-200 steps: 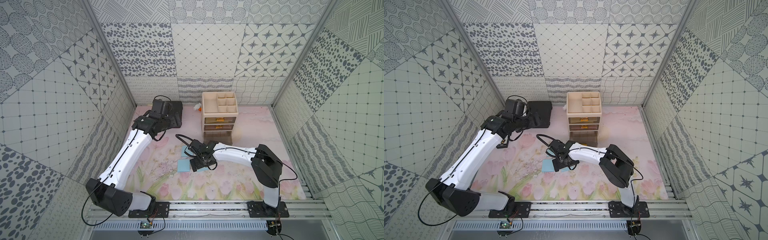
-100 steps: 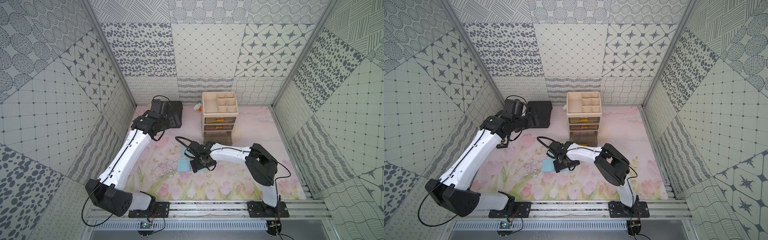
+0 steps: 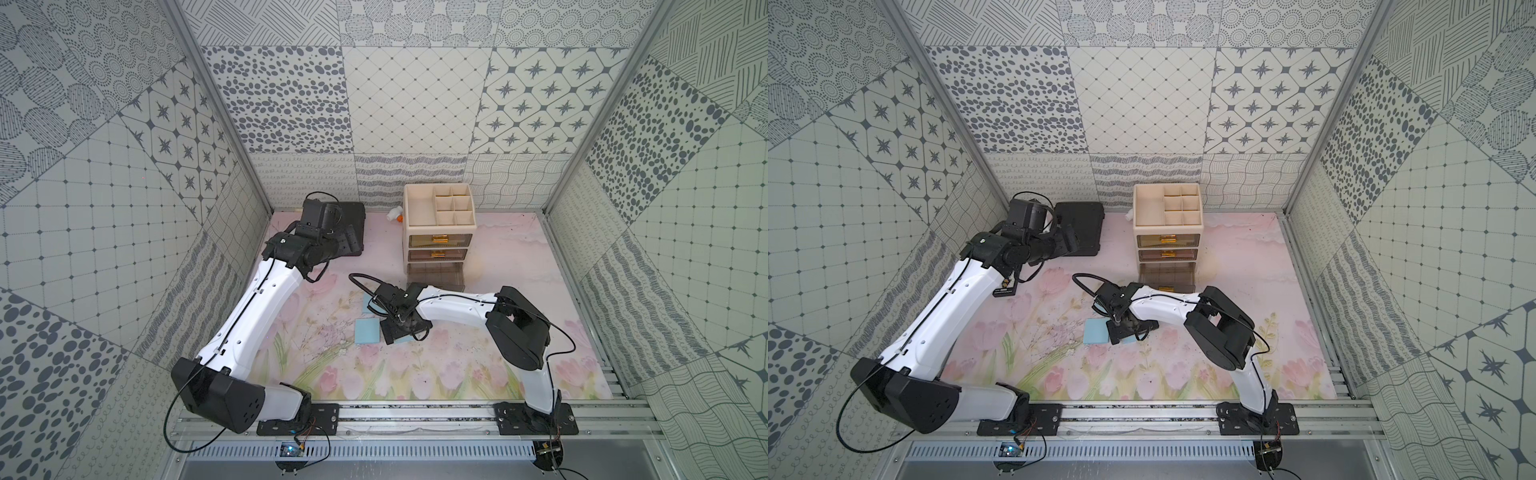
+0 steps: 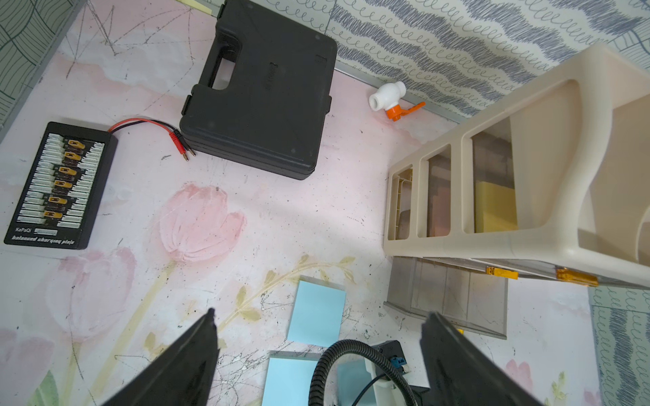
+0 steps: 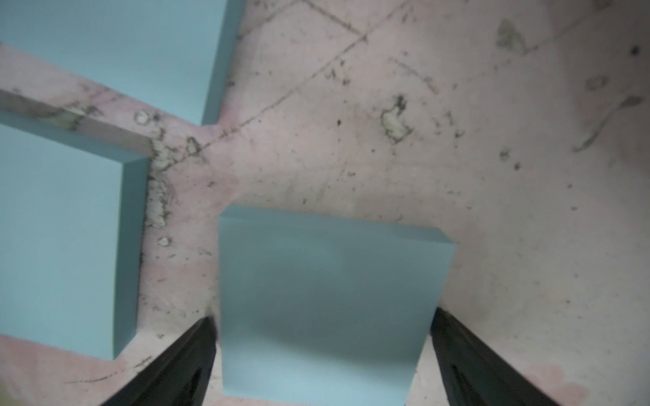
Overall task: Please put the sticky notes in the drawer by color
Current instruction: Pick up the sticky notes from the center of the board.
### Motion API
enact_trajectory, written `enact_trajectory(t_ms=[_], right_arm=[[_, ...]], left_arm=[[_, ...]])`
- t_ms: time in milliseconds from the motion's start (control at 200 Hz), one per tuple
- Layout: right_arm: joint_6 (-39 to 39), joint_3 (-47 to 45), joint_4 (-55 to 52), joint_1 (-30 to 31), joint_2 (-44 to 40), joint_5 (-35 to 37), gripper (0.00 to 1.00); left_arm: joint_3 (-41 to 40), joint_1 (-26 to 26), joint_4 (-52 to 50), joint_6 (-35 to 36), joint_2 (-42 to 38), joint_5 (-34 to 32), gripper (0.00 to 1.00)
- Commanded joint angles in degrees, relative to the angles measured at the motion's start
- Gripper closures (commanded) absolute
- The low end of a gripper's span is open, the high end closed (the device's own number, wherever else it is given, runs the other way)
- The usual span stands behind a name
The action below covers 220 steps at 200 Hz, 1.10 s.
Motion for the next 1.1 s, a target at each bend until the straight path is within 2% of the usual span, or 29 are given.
enact_trajectory(t_ms=[0,120,180,615,1096], right_arm=[[0.5,0.4,1.3,-0.2,2.3,0.0,0.08],[0.6,0.0,1.3,0.0,2.3,-0.4,0.23],[0.7,-0.1,1.3,0.0,2.1,-0.1,0.25],[1.2,0.2,-1.7,0.0,-5.6,3.0,0.25],[-2.0,14.9,-16.3,-0.5,-13.7,10.3,0.25]], left_arm=[[-0.3,0.6,-0.1,1.1,-0.8,-1.0,0.08],[-0.5,0.8,0.1,1.1,-1.0,-1.0,0.08],[-0.6,0.8,0.2,1.1,-1.0,-0.8,0.08],[-1.0,1.0,0.5,0.9,-1.1,-0.7,0.08],[-1.4,1.1,0.4,0.5,0.0,-0.7,0.08]])
